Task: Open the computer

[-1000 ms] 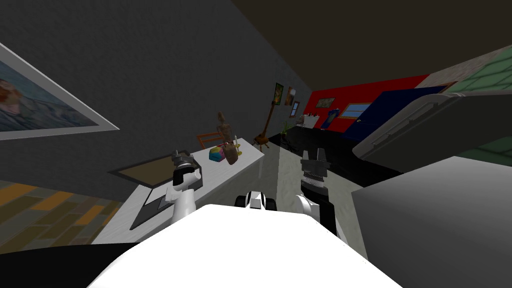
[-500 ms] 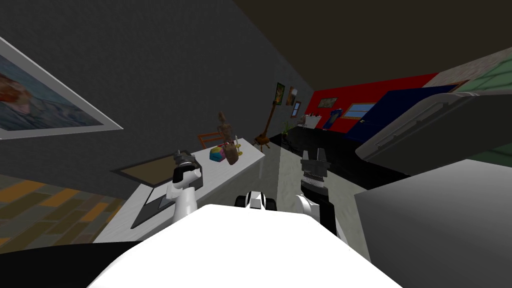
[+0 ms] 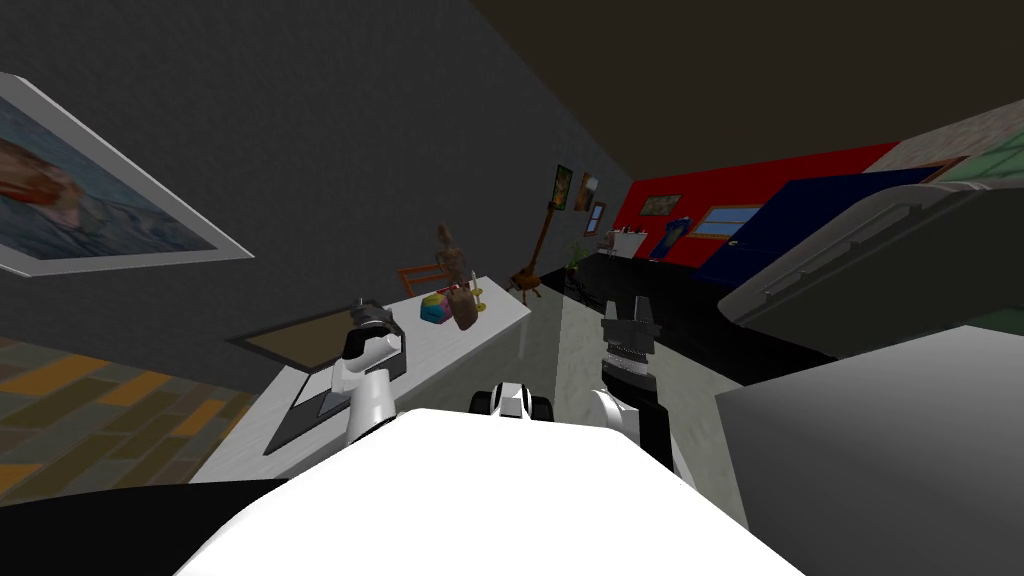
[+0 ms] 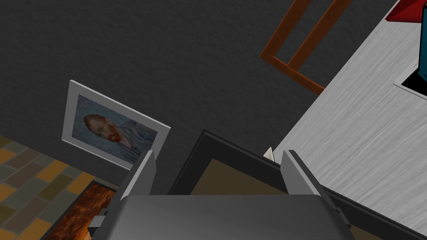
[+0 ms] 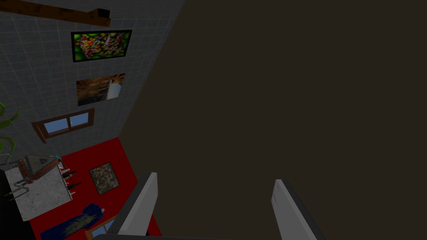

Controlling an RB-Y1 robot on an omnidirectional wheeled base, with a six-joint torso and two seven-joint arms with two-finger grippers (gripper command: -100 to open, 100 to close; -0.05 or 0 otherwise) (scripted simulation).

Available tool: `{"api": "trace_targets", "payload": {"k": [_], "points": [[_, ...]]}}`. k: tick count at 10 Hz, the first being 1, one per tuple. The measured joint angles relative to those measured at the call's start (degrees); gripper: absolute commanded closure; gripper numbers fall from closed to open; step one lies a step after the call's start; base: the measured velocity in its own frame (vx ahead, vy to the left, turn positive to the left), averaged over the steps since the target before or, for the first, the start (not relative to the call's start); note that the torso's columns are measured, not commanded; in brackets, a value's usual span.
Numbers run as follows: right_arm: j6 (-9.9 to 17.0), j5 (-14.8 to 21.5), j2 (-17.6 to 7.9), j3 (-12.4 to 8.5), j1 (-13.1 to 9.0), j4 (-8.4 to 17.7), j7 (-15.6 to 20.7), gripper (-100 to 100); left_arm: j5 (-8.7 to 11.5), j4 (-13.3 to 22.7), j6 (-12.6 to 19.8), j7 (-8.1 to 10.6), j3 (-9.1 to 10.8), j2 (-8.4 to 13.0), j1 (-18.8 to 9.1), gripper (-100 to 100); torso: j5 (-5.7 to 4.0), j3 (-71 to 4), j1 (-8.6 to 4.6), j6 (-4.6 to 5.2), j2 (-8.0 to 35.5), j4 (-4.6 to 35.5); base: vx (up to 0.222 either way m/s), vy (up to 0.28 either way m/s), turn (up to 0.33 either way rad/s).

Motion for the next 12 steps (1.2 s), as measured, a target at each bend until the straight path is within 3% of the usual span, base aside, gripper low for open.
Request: {"api": "trace_targets", "payload": {"k": [5, 8, 9, 12], "points": [[0.0, 0.0, 0.0, 0.0, 0.0, 0.0, 0.0, 0, 0.59, -0.99, 6.55, -0.6, 0.43, 0.78, -1.67, -100, 0.0, 0.01, 0.0, 0.0, 0.01, 0.0, 0.014, -0.005, 0.028], [0.0, 0.0, 0.0, 0.0, 0.0, 0.0, 0.0, 0, 0.77, -1.22, 8.9, -0.82, 0.58, 1.29, -2.32, -100, 0.01, 0.01, 0.01, 0.0, 0.02, 0.0, 0.006, -0.003, 0.009], [0.0, 0.0, 0.0, 0.0, 0.0, 0.0, 0.0, 0, 0.77, -1.22, 8.88, -0.81, 0.58, 1.28, -2.31, 100, 0.0, 0.02, 0.01, 0.0, 0.03, 0.01, 0.0, 0.0, 0.0], [0.0, 0.0, 0.0, 0.0, -0.01, 0.0, 0.0, 0, 0.84, -0.22, 6.02, -0.92, -0.16, 0.49, -1.59, 100, 0.0, 0.03, 0.03, -0.01, 0.05, 0.02, -0.011, 0.01, -0.006]]}}
